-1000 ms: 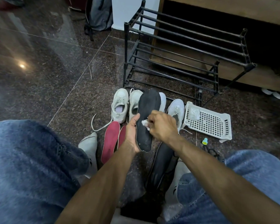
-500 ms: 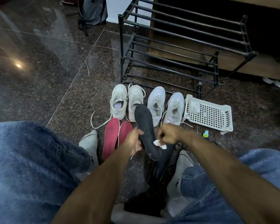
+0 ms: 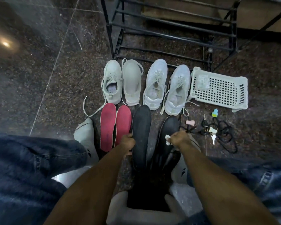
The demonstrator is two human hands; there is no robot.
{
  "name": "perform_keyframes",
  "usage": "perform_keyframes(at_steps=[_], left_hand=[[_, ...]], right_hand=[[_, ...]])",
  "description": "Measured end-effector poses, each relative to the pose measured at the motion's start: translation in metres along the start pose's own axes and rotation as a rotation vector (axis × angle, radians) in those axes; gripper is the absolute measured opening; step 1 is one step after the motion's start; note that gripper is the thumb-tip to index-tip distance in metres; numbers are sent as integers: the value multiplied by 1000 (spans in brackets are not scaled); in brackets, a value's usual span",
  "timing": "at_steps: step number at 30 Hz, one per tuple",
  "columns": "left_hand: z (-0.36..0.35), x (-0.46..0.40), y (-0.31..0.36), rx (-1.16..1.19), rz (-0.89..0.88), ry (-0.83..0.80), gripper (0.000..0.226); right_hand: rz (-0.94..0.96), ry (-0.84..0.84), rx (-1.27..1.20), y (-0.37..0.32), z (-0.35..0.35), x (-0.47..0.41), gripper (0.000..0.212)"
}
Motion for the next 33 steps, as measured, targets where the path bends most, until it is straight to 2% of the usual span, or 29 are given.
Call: perform_keyframes(at_steps=[8, 15, 17, 21, 24, 26, 29, 31, 33], left_hand=[[-11, -36, 0, -167, 16, 0, 46], [-2, -45, 0, -333, -55, 98, 44], [2, -49, -2, -340, -84, 111, 41], [10, -52, -7, -381, -174, 169, 30], [10, -38, -1, -315, -199, 187, 25], [4, -19, 8, -222, -203, 141, 30], [-5, 7, 14, -174, -196, 54, 35], [-8, 25, 13, -130, -147, -77, 38], [-16, 34, 14, -45, -96, -286, 57]], right_hand=[[-124, 49, -111, 16, -27, -19, 28], [-170, 69, -211, 12, -26, -19, 28], [-153, 66, -208, 7, -23, -15, 20], [-107, 86, -254, -1, -8, -3, 29], [-45, 67, -279, -10, 8, 7, 24], [2, 42, -266, -18, 21, 17, 16], [51, -16, -275, -34, 43, 37, 18], [61, -52, -340, -44, 56, 52, 15], [71, -81, -444, -53, 67, 60, 17]])
Point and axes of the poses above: each hand's wrist, its own x-axis away from the middle knuckle, its own z-axis out of the back of the hand, y = z × x, the point moved 4 cm from there along -x, towards the middle knuckle, and after that the axes turned 1 degree about -z, right-handed, at the moved point
